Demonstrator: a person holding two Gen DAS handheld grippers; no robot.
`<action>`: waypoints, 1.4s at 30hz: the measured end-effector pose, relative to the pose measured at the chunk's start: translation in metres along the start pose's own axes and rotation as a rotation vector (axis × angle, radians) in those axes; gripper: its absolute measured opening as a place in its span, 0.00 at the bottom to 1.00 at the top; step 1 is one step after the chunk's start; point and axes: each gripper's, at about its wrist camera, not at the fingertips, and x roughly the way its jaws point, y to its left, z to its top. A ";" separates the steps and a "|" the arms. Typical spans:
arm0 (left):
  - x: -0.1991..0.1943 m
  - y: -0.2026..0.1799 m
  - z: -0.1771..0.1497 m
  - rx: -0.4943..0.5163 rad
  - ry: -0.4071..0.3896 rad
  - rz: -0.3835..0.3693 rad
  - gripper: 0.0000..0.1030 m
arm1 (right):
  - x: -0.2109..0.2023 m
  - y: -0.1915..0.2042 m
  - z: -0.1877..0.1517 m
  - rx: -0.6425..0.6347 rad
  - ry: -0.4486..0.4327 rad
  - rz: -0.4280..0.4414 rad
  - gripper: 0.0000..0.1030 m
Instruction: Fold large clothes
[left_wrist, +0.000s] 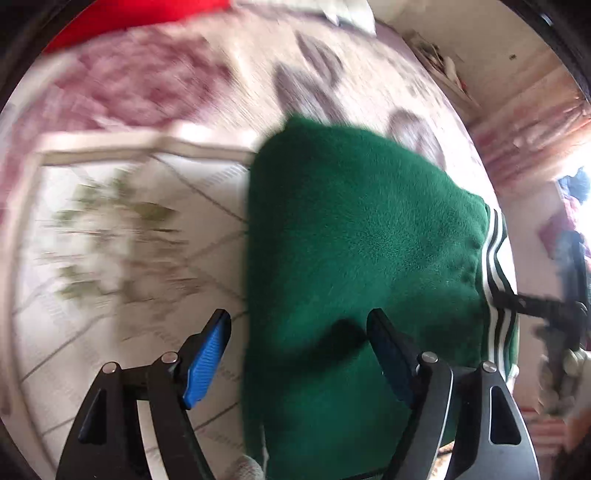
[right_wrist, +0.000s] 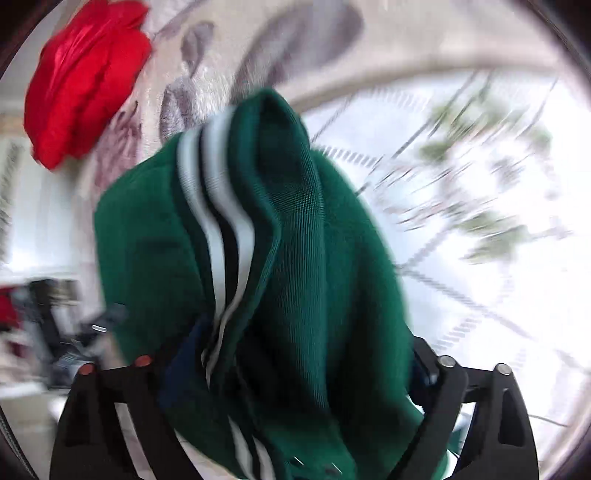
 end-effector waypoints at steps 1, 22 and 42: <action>-0.014 -0.003 -0.008 -0.003 -0.033 0.042 0.79 | -0.012 0.007 -0.009 -0.028 -0.035 -0.077 1.00; -0.345 -0.159 -0.175 0.058 -0.280 0.228 0.99 | -0.359 0.127 -0.340 -0.077 -0.422 -0.449 1.00; -0.567 -0.227 -0.298 0.071 -0.454 0.255 0.99 | -0.642 0.201 -0.558 -0.156 -0.698 -0.454 1.00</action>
